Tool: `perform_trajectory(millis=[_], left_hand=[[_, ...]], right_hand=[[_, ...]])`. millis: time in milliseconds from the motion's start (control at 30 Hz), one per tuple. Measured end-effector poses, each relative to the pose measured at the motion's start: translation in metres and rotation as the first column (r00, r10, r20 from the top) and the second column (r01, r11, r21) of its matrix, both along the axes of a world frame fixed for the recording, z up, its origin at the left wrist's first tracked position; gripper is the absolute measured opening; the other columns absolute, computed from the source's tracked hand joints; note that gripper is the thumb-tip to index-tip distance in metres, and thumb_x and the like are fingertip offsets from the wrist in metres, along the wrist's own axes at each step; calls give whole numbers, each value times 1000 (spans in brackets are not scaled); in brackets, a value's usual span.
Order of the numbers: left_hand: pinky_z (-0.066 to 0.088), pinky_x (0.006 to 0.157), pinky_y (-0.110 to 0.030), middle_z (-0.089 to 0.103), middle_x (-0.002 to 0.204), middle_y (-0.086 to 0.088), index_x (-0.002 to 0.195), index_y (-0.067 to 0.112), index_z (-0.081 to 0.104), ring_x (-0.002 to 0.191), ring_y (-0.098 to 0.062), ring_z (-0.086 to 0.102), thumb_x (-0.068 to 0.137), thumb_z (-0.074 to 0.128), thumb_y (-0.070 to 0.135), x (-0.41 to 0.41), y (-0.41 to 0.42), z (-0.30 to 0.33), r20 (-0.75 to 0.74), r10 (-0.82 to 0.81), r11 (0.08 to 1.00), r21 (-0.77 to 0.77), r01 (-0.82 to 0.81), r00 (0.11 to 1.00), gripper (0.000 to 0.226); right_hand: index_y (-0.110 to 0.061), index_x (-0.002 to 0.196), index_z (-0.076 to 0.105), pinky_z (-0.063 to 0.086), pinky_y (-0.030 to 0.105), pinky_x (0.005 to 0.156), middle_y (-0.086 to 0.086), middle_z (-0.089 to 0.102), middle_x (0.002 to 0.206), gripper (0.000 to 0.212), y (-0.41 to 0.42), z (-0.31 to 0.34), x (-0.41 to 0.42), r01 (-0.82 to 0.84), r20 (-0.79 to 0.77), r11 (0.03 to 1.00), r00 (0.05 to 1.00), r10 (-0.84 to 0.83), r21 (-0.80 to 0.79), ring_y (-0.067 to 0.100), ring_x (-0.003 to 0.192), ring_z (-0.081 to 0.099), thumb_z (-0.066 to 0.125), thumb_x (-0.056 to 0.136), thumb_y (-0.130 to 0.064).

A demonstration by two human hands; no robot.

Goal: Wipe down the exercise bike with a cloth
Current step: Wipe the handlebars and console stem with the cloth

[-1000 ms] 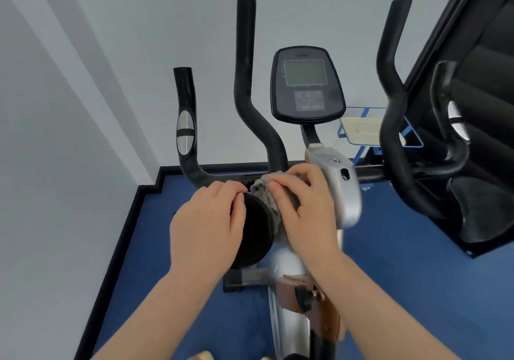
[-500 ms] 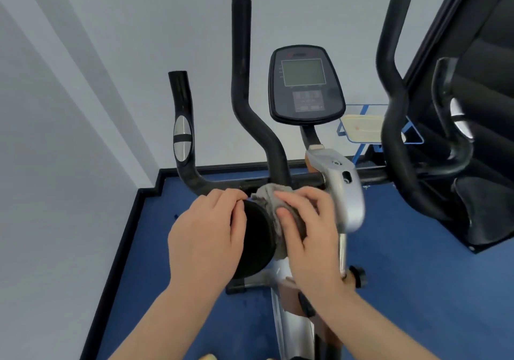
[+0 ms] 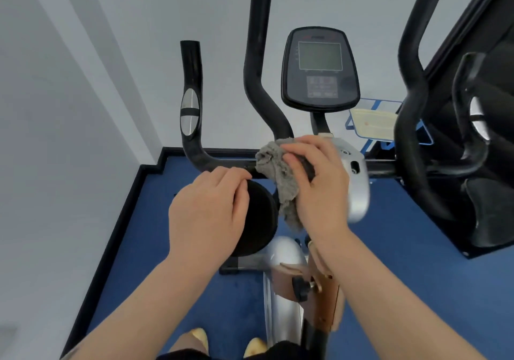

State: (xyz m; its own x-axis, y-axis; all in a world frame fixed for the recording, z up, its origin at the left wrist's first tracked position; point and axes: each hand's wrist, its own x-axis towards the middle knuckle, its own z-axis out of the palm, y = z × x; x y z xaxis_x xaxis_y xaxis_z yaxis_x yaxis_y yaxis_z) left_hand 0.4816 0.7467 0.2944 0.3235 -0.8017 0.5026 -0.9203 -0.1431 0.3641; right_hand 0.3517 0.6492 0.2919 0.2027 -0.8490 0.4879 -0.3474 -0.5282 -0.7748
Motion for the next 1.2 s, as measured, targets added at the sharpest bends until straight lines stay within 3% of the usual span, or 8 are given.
perform_trajectory(millis=[167,233,367,500,600,833,1000,1200], left_hand=[[48,54,-35,68,87,12,97,26,69,73,-13,61,93,43,26,-1,1,0,21,17,999,-31,-17,1000,26],[48,54,-34,68,88,12,97,26,69,73,-13,61,94,44,26,0,0,-1,25,13,999,-38,-12,1000,26],[48,54,-34,68,88,12,98,26,69,74,-14,61,94,42,28,0,0,-1,23,5,1000,-27,-5,1000,28],[47,56,-28,67,91,15,100,27,69,76,-10,60,94,42,28,0,2,3,-6,-14,1000,4,14,1000,28],[48,59,-28,68,94,15,102,27,69,80,-10,61,93,45,26,0,3,4,-12,-25,999,34,25,1000,26],[37,88,-13,65,97,20,99,26,72,99,0,52,92,59,16,8,1,20,-236,-136,991,-29,133,962,17],[43,79,-20,61,89,24,93,28,72,92,-1,53,89,62,15,17,-22,35,-289,-158,987,-43,152,944,16],[44,74,-18,61,81,21,91,33,69,83,-5,56,87,58,25,18,-20,30,-353,-164,978,62,198,921,15]], right_hand=[[-14,112,72,34,21,107,-1,52,135,23,38,-25,-12,11,-49,998,999,-15,-68,8,127,45,58,95,-22],[-16,113,72,32,23,107,2,51,137,25,33,-22,-8,33,-102,991,994,-47,-133,13,126,42,65,91,-23],[-14,114,72,22,5,103,6,54,134,29,27,-14,4,25,-124,994,992,-38,-104,18,123,45,74,84,-13],[-15,113,73,32,13,104,4,55,131,27,34,-20,-5,23,-125,989,991,-41,-144,17,121,49,72,86,-15],[-17,103,76,43,22,93,-1,63,118,21,17,-9,2,71,-87,991,993,-81,-116,20,110,56,76,82,-15],[-20,101,77,46,22,84,-8,63,105,17,26,-18,-8,65,-62,983,995,-77,-172,14,96,58,74,84,-21],[-15,100,77,44,19,87,-2,66,106,17,-2,1,11,81,-107,983,989,-99,-164,18,99,59,74,83,-13],[-21,101,76,46,20,92,-9,63,111,21,5,-6,-3,44,-73,994,996,-52,-101,6,106,58,74,83,-10]])
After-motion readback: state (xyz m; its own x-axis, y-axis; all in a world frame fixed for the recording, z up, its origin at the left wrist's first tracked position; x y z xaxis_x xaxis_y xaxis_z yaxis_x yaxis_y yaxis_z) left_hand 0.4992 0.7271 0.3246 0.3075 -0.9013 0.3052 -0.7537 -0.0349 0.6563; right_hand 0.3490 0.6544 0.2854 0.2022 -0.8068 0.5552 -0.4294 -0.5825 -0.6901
